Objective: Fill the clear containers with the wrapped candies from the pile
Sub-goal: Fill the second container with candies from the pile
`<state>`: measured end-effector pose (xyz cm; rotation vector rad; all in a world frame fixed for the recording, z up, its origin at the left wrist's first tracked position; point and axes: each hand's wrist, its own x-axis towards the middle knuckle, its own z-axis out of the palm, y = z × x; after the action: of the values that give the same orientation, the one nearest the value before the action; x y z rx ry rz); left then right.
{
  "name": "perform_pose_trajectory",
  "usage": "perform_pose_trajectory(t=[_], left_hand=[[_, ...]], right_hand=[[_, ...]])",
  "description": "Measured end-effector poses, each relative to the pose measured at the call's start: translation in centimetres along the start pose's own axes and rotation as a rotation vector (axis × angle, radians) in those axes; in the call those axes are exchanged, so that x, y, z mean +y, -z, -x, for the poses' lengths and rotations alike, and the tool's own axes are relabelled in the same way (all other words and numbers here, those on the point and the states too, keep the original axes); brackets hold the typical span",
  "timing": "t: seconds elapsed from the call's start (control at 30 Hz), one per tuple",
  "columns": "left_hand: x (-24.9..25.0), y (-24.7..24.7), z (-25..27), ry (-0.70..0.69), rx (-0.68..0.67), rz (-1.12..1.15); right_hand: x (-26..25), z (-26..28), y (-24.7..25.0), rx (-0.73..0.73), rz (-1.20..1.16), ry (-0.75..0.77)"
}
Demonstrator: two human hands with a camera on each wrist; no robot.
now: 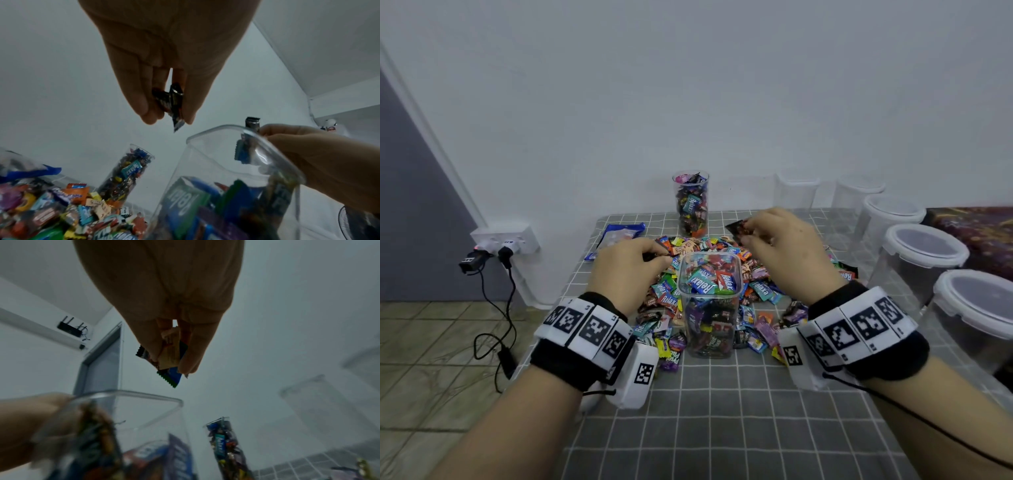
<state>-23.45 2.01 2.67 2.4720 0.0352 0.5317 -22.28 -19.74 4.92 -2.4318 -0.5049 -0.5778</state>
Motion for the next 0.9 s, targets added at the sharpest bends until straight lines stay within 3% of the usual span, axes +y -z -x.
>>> perform_pose_trajectory(t=[0.23,0.43,0.53,0.73,0.9], left_hand=[[0.8,0.1,0.5,-0.048,0.016,0.141],[0.9,0.0,0.7,-0.04,0.02,0.174],[1.0,0.2,0.9,-0.05,0.012,0.195],[1.2,0.3,0.9,-0.055,0.007,0.229],[2.0,0.5,1.0,-0.071,-0.012,0.259]], right_hand=[[-2.2,1.0,-1.7,-0.124,-0.018,0.16],[-2.8,1.2,-2.1,-0.244,0.028,0.184],[-2.8,1.3,-1.9,-0.225,0.006,0.17],[-1.5,2.4,-1.7,-0.135,-0.141,0.057],[-0.5,4.0,-2.3,-0.341,-0.654,-0.171]])
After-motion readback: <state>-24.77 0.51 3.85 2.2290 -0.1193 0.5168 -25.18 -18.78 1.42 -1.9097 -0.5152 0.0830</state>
